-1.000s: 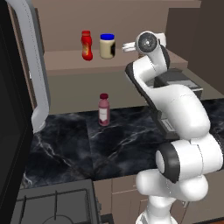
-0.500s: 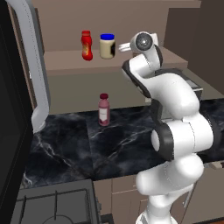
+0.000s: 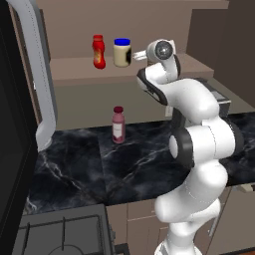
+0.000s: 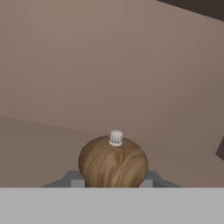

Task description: There are various items on the counter. Only move the condiments/shakers into the cabinet.

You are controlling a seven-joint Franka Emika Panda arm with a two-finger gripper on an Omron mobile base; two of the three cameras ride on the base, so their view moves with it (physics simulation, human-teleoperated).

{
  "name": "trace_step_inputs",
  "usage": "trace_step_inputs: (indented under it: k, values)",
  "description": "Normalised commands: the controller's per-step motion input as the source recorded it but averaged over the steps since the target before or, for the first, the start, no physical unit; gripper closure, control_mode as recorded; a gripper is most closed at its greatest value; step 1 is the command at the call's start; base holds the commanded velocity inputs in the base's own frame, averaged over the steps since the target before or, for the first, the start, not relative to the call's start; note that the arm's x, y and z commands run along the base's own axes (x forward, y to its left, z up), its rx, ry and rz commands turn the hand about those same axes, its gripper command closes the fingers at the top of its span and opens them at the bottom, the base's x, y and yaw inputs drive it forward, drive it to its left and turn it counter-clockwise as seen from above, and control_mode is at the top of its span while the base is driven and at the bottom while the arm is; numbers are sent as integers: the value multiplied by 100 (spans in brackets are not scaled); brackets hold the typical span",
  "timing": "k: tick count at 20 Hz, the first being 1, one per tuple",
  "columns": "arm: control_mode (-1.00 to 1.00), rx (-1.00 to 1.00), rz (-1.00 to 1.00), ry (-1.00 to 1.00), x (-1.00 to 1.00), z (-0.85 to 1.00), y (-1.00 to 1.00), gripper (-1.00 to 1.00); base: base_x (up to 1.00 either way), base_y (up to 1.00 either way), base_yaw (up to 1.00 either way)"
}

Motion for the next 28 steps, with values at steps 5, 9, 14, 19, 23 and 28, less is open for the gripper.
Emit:
trace_step_inputs:
  k: [5,9,14,19,23,28]
  values:
    - [-100,0,5,0,29,-2,0,100,0,0,0]
    - [-100,0,3,0,26,-5,0,100,0,0,0]
    - [-100,0,0,0,1,-1,-3,-100,0,0,0]
    - [-100,0,0,0,-11,0,0,-100,0,0,0]
    - [-100,0,0,0,-16,5,3,-100,0,0,0]
    - [-100,0,-2,0,-62,17,5,-100,0,0,0]
